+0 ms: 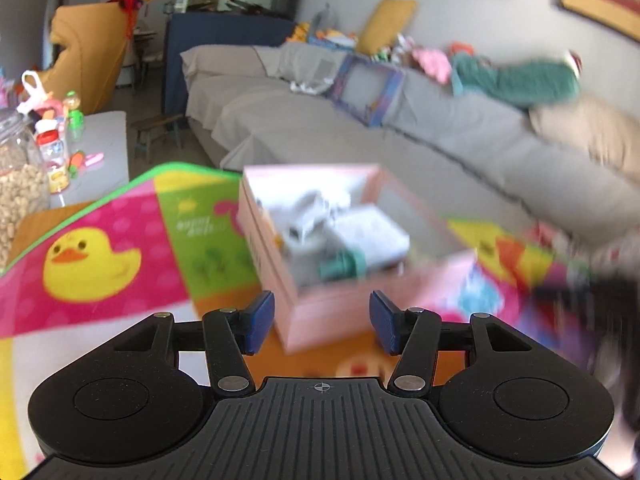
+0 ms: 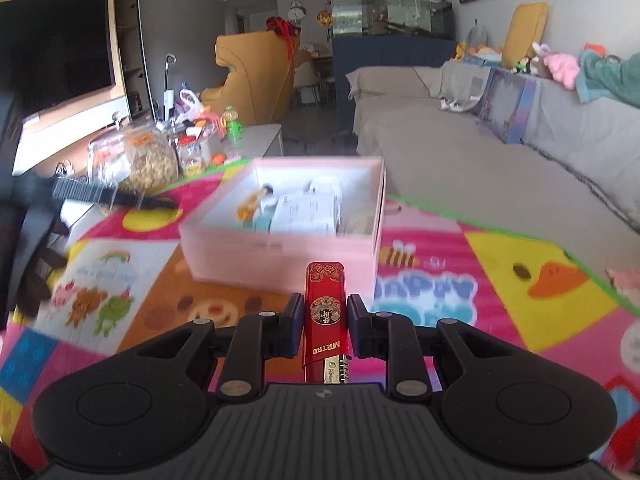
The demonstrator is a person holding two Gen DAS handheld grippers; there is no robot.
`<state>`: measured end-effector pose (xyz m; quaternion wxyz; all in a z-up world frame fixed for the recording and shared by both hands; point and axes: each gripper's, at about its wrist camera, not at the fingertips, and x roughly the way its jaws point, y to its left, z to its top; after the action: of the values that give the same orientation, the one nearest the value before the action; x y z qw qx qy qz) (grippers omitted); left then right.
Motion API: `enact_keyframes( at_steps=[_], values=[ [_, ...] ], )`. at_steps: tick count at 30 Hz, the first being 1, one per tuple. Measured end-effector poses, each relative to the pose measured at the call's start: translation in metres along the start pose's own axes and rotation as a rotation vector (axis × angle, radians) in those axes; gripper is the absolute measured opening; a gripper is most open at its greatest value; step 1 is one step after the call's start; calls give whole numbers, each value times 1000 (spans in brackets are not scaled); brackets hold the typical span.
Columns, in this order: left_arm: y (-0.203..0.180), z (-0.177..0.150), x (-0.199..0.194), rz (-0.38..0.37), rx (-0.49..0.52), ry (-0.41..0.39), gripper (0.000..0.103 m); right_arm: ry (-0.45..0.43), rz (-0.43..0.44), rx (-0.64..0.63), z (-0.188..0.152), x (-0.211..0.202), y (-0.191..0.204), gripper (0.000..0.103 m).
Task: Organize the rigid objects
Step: 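Drop the teal handle into the pink box with left tool while right carries the red stick, then lower the red USB stick into the pink box and open the right tool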
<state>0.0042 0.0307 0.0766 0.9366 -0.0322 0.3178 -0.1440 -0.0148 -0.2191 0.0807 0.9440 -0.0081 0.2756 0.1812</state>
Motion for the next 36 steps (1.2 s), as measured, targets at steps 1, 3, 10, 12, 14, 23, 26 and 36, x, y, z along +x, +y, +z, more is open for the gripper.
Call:
enact_keyframes(
  at_steps=[1,3,10,12,14,23,26,36],
  values=[
    [-3,-6,-2,-2,12,5,57,-17,-3,-2,13,3,0,23],
    [-8,-14,-5,-19,25,13,57,-65,-13,-9,49,14,1,23],
    [-4,-37,-6,53,65,49,57,-57,-68,25,108,54,2,57],
    [4,-47,-8,98,66,75,57,-22,-47,37,91,53,4,63],
    [12,-55,-6,134,49,106,57,24,-49,32,64,52,7,65],
    [2,-73,13,203,-9,115,72,256,-43,93,-33,69,18,70],
    [-10,-75,19,238,-7,94,83,240,-84,15,-41,70,33,78],
    [-18,-77,28,307,-45,19,86,197,-183,43,-48,79,28,103]
  ],
)
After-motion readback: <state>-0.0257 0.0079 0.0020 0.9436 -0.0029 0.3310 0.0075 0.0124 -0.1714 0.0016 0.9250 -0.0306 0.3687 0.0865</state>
